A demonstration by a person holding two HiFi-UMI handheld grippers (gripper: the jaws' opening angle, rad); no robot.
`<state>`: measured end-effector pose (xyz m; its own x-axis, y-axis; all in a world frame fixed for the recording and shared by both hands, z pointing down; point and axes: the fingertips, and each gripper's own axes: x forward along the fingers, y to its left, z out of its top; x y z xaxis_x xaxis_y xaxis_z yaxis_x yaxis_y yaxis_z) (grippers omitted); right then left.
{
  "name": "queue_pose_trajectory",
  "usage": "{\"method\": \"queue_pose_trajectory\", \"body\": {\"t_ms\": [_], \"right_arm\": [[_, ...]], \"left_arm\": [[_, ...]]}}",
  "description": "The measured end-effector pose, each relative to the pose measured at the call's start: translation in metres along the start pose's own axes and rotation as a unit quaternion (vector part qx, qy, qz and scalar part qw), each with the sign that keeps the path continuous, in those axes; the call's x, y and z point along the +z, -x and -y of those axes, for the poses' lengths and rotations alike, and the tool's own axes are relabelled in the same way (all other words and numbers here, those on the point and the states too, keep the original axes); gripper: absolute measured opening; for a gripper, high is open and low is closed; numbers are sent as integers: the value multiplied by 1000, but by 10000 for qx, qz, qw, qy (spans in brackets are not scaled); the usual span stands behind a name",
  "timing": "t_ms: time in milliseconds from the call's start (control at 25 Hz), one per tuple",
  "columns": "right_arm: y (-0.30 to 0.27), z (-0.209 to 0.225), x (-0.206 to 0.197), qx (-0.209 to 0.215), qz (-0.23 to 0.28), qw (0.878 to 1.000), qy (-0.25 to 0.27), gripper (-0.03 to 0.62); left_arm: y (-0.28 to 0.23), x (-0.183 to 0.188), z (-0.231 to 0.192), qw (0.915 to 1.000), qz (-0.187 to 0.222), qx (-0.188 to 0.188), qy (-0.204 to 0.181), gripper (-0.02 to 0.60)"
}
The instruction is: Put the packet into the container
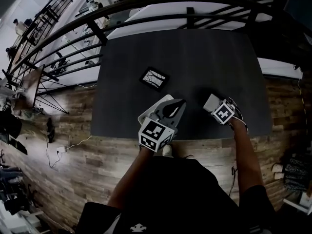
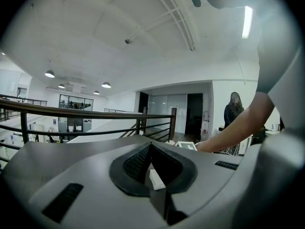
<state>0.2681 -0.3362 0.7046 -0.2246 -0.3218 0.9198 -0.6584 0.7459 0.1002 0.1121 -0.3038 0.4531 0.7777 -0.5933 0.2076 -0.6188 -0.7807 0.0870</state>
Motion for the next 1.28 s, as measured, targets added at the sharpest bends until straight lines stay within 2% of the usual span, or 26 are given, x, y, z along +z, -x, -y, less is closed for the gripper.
{"method": "queue_pose_trajectory", "body": {"t_ms": [160,360,600,640,840,1040,1240,1280], "right_arm": [[-13,-3,-3,-28,-69,9999,-72,482],[-16,3,0,-176,-77,9998,-92,482],[-19,5,-2,-344,-155,9993,17,477],[-19,6,-3,-378,-154,9992,13,446],[-19,5,2,-360,-96,9992,-155,414],[-4,-3,15,-269,186,9994,-91,407],[30,-9,37,-183,559,9981,206,407],[40,-12,42,-158,653,9973,300,407]], "left_arm": [[13,-1,-7,9999,124,76,94,6],[24,9,-8,9982,471,-120,346,6],[34,19,-12,9954,827,-121,471,6],[35,20,-13,9951,867,-107,456,6],[36,19,-17,9957,859,-129,332,6],[39,25,-8,9923,1082,-554,252,6],[30,26,-1,9899,954,-1051,-42,9],[26,25,2,9893,915,-1128,-96,40]]}}
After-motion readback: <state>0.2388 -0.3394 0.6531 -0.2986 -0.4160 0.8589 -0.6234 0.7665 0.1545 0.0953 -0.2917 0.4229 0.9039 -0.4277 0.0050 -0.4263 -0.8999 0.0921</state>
